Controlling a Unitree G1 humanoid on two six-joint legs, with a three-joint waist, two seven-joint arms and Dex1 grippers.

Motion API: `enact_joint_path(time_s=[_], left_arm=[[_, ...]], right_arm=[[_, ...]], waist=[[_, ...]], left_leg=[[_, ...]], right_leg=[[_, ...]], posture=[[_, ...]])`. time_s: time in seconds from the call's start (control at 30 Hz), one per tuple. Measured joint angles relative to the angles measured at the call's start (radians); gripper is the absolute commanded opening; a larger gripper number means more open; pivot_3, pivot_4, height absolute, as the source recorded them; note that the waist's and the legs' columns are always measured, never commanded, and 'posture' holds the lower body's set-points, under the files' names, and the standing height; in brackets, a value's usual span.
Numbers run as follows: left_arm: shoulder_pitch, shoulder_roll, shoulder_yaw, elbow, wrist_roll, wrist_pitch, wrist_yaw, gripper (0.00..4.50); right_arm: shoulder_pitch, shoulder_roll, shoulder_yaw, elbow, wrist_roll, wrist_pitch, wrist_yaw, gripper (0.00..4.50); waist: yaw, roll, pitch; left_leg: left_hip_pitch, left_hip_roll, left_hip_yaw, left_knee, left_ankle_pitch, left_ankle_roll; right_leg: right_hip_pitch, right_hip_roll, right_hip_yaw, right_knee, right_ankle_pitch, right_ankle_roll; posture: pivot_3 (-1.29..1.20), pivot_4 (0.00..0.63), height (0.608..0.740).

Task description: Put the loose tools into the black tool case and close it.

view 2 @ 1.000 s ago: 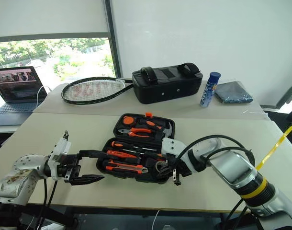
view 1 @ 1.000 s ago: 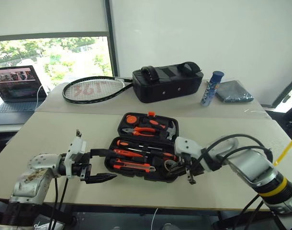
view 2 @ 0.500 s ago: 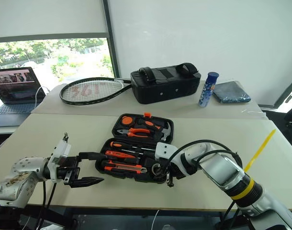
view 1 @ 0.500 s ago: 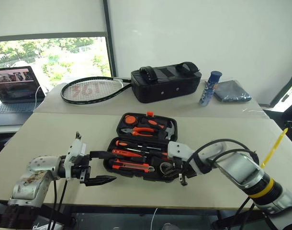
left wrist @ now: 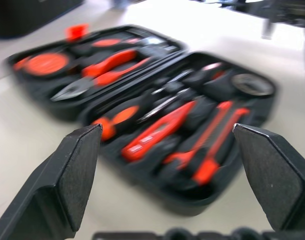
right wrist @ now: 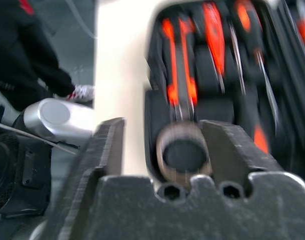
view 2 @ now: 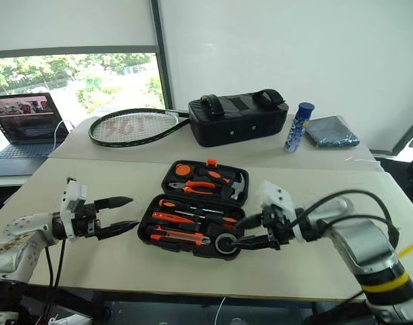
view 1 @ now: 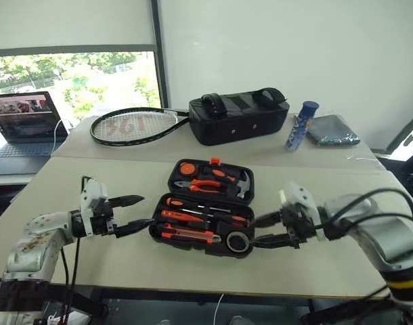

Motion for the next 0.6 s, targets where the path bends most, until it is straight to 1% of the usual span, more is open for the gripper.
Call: enact_joint_path(time_s=[0.07,0.13,0.17,0.2,0.27,0.3,0.33,0.37,0.47,0.6], left_arm=[[-0.016,0.005,-0.008,0.071,0.056,-0.024,0.043,2.97],[-0.027,0.004,-0.012,0.124,0.094,-0.043,0.077,2.37],[-0.040,-0.007,-0.016,0.149,0.114,-0.045,0.098,1.90],[-0.047,-0.015,-0.024,0.154,0.122,-0.045,0.107,1.67],[-0.075,-0.053,-0.057,0.154,0.147,-0.045,0.133,0.81],[-0.085,-0.069,-0.075,0.153,0.158,-0.045,0.142,0.54],[-0.088,-0.076,-0.088,0.153,0.166,-0.045,0.146,0.11],[-0.090,-0.090,-0.101,0.153,0.179,-0.044,0.152,0.04],[-0.093,-0.128,-0.142,0.144,0.182,-0.034,0.156,0.04],[-0.083,-0.126,-0.170,0.086,0.187,0.002,0.137,0.04]], right_arm=[[0.038,0.032,-0.003,0.067,-0.056,-0.094,-0.050,0.58],[0.054,0.063,0.002,0.129,-0.113,-0.181,-0.099,0.01],[0.056,0.087,0.004,0.167,-0.159,-0.244,-0.142,0.00],[0.053,0.103,0.003,0.183,-0.175,-0.269,-0.165,0.00],[0.039,0.151,0.008,0.230,-0.226,-0.346,-0.231,0.00],[0.034,0.163,0.012,0.251,-0.248,-0.372,-0.253,0.00],[0.029,0.171,0.016,0.264,-0.262,-0.388,-0.266,0.00],[0.025,0.183,0.017,0.281,-0.282,-0.404,-0.288,0.00],[0.012,0.214,0.032,0.307,-0.319,-0.406,-0.330,0.00],[0.010,0.230,0.049,0.304,-0.328,-0.382,-0.339,0.00]], waist=[[-0.007,0.000,0.000],[-0.012,0.000,0.000],[-0.012,0.000,0.000],[-0.011,0.000,0.000],[-0.007,0.000,0.000],[-0.004,0.000,0.000],[-0.002,0.000,0.000],[0.000,0.000,0.000],[0.000,0.000,0.000],[0.000,0.000,0.000]], left_leg=[[0.001,0.000,0.000,0.000,0.000,0.000],[0.000,0.000,0.001,0.000,0.000,0.000],[0.000,0.000,0.001,0.000,0.000,0.000],[0.000,0.000,0.001,0.000,0.000,0.000],[0.000,-0.001,0.001,0.000,0.000,-0.001],[0.000,-0.001,0.001,0.000,0.000,-0.001],[0.000,-0.001,0.001,0.000,0.000,-0.001],[0.000,-0.001,0.001,0.000,0.000,-0.001],[0.000,-0.001,0.001,0.000,0.000,-0.001],[0.000,-0.001,0.000,0.000,0.000,-0.001]], right_leg=[[0.000,0.000,0.001,0.000,0.000,0.000],[-0.001,0.000,0.001,0.002,0.000,0.000],[-0.001,0.000,0.001,0.002,0.000,0.000],[0.000,0.000,0.001,0.002,0.000,0.000],[0.000,0.000,0.001,0.002,0.001,-0.001],[0.000,0.000,0.001,0.002,0.001,-0.001],[0.000,0.000,0.001,0.002,0.001,-0.001],[0.000,0.000,0.002,0.002,0.001,-0.001],[-0.001,0.000,0.002,0.003,0.001,-0.001],[0.000,0.000,0.002,0.003,0.001,-0.001]], posture=[[0.00,0.150,0.740],[0.00,0.150,0.740],[0.00,0.150,0.740],[0.00,0.150,0.740],[0.00,0.150,0.740],[0.00,0.150,0.740],[0.00,0.150,0.740],[0.00,0.150,0.740],[0.00,0.150,0.740],[0.00,0.150,0.740]])
